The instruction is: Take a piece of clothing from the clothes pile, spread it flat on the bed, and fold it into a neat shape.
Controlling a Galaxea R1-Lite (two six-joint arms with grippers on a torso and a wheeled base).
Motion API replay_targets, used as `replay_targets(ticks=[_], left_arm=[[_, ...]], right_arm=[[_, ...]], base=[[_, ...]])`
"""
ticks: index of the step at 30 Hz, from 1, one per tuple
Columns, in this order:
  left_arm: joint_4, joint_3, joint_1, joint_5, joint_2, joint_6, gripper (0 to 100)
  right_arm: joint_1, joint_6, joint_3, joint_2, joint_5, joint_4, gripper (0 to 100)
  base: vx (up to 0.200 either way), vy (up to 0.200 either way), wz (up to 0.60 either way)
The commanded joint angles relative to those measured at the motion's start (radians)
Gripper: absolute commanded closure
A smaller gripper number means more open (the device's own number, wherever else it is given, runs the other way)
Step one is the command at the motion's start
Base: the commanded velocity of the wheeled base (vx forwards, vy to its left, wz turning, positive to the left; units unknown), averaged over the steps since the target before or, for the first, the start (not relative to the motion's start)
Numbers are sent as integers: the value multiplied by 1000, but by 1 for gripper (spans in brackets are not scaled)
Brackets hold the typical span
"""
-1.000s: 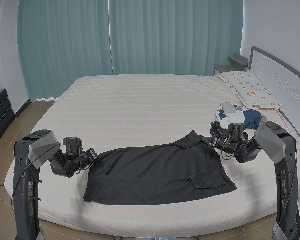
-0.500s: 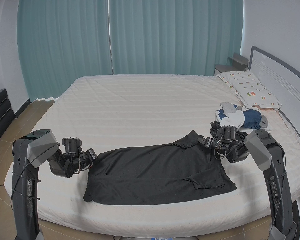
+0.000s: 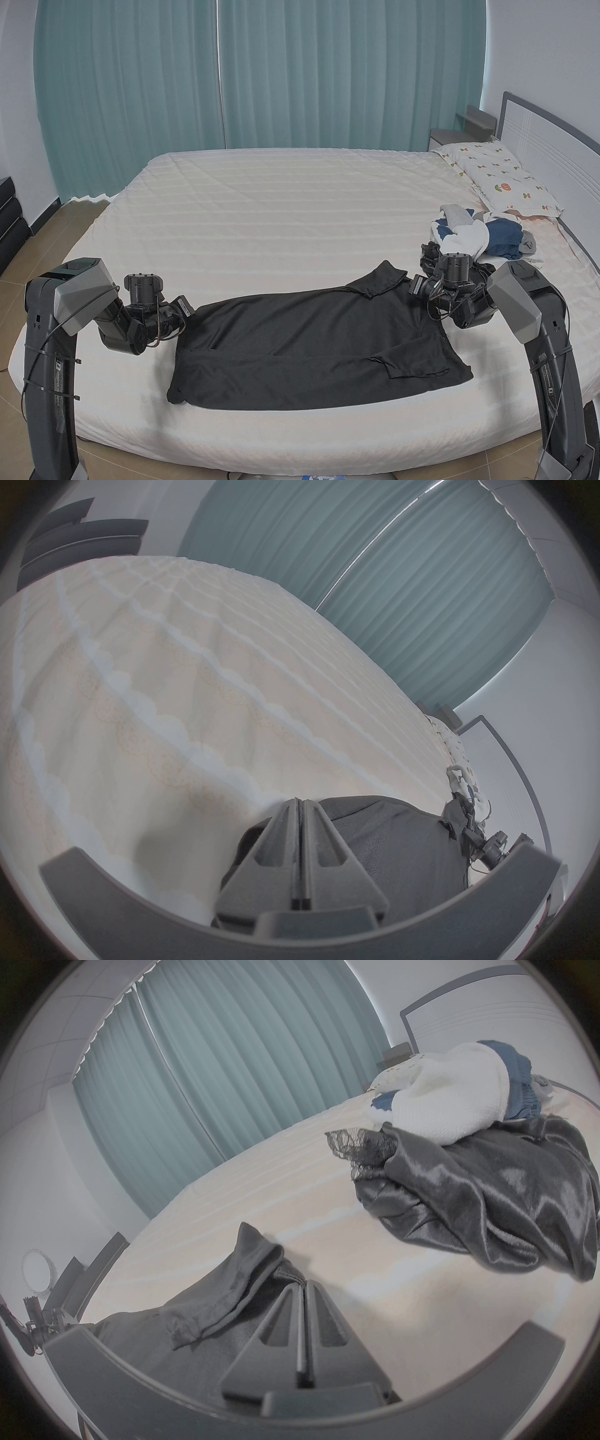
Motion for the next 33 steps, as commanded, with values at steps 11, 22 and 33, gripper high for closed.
replay_targets(ticks=[11,22,33], left_arm=[[-35,23,8,11,-58,-24,100],[-66,51,19,25,-81,-20,100],[-91,52,31,45,-93,-30,100]], right_arm=[[-29,40,151,-121,-9,-88,100],[-50,54,338,-211,28,-212,100],[-53,85,460,-260,91,-295,100]], base=[[0,0,0],[0,0,0],[0,0,0]])
